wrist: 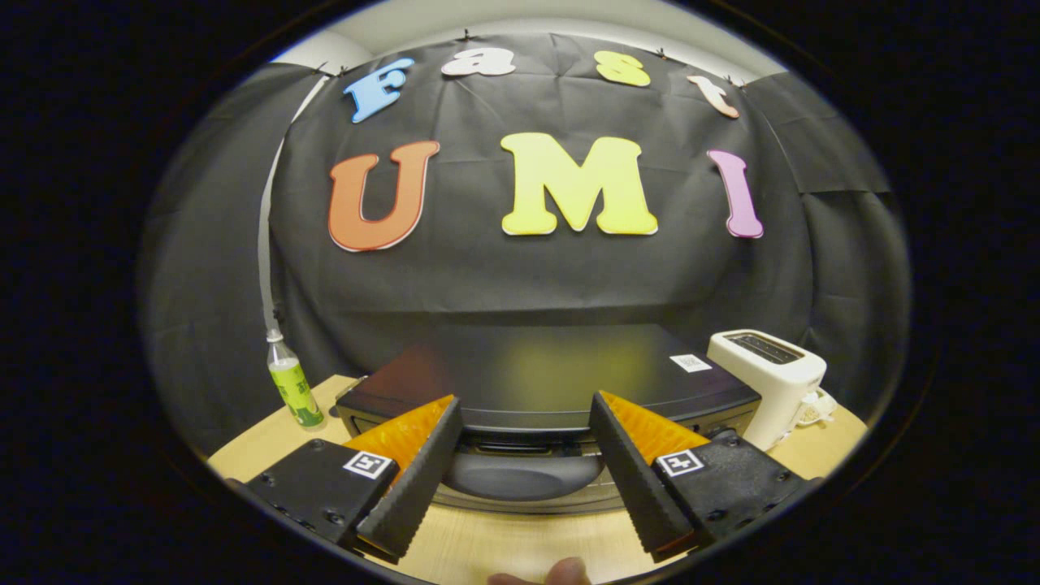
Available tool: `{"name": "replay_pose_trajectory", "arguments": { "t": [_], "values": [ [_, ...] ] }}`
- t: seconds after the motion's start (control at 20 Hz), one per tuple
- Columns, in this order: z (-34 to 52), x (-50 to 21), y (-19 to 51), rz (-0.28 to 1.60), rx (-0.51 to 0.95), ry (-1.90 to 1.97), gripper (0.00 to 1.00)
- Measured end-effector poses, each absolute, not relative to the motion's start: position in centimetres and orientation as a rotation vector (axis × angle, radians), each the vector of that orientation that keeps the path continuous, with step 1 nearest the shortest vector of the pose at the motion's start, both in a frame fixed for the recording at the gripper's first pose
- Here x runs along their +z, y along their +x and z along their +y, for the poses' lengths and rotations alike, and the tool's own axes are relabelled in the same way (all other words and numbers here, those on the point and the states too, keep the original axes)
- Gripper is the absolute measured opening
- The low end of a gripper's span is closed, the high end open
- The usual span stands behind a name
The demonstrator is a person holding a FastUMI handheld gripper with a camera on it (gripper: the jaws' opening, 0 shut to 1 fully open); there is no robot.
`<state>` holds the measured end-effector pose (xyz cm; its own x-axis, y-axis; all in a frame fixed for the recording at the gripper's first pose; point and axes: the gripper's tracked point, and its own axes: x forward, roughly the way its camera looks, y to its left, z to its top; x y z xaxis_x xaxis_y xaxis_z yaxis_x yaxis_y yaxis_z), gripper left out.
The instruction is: Open the toaster oven, put the food inside, and close the toaster oven door.
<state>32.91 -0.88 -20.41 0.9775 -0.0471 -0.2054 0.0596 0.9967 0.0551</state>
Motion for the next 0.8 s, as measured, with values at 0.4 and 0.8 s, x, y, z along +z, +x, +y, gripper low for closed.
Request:
{"name": "replay_pose_trajectory", "arguments": {
  "t": [0.4, 0.8],
  "values": [
    [-0.7, -21.7, 30.9, 0.133, -0.091, 0.087, 1.00],
    [-0.8, -23.0, 28.3, 0.180, -0.071, 0.033, 1.00]
  ]
}}
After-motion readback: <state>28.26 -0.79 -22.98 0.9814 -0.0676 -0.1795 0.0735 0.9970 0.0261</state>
